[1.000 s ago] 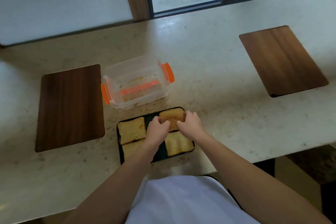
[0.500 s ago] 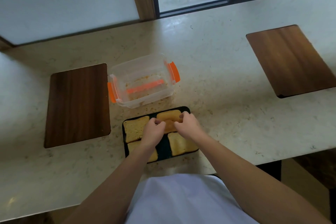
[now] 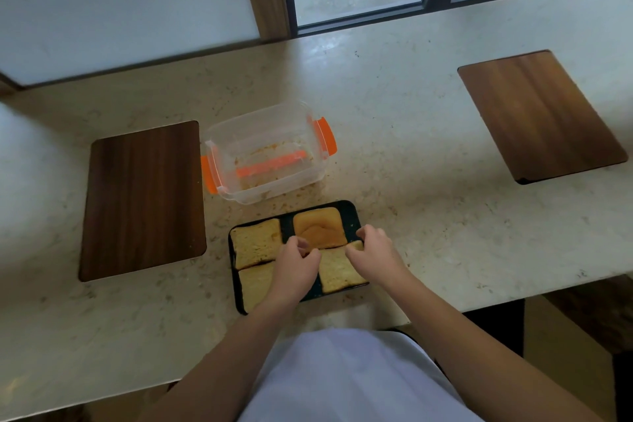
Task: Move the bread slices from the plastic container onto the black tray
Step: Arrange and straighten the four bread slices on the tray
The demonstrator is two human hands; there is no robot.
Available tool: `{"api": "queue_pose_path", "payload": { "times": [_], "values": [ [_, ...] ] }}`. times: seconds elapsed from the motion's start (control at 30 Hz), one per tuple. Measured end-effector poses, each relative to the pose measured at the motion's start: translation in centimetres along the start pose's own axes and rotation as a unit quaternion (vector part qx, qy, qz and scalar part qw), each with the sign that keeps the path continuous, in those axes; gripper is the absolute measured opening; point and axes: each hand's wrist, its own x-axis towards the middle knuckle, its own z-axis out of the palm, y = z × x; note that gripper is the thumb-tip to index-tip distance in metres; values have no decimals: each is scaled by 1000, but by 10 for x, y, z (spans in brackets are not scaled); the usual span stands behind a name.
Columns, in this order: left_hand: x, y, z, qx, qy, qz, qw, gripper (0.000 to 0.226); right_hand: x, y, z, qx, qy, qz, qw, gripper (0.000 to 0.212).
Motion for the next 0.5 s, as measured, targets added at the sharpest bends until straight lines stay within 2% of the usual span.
{"api": "queue_pose_path", "payload": {
  "times": [0.13,0.33,0.5],
  "values": [
    [-7,3,9,-33,-46,-40,998,15,-6,6,1,-3,5,0,1000,54],
    [-9,6,13,-35,-55,-56,996,26,-9,8,4,-10,-3,12,1000,56],
    [-11,3,13,-30,-70,-69,995,14,-10,10,10,0,-4,19,1000,57]
  ]
}}
